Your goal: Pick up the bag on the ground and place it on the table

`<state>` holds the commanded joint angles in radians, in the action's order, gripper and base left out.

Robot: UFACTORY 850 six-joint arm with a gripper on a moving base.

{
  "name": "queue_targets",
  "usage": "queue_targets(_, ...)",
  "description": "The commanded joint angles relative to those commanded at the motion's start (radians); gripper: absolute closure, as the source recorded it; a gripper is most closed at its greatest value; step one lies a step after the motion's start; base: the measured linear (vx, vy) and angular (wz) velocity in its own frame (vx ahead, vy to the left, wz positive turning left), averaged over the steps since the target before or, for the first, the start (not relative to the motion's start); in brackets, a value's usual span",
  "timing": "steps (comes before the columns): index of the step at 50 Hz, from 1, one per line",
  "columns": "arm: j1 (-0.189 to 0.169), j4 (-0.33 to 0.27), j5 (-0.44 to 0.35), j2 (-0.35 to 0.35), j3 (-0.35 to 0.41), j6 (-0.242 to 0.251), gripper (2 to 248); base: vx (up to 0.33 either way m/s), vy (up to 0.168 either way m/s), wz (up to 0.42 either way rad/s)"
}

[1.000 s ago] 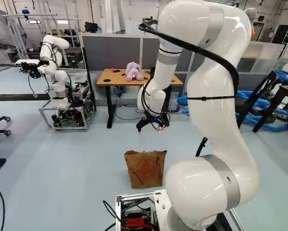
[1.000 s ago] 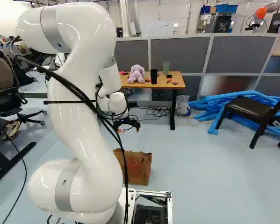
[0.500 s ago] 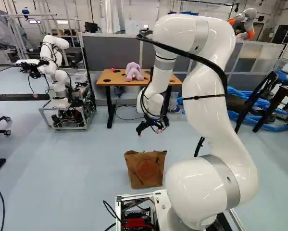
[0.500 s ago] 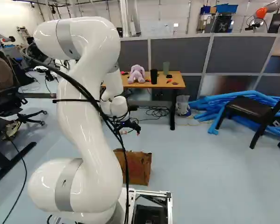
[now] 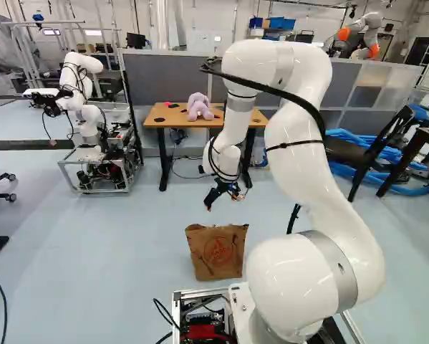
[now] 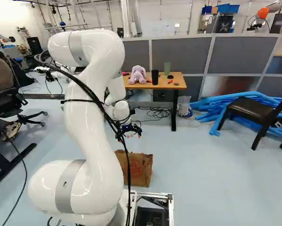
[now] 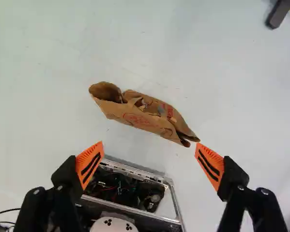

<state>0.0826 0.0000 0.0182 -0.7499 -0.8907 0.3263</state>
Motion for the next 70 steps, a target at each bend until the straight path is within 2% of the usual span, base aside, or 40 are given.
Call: queue_targets(70, 0.0, 0.0, 0.0, -0.286, -0.188, 0.736, 3, 0.0, 0.0, 0.0)
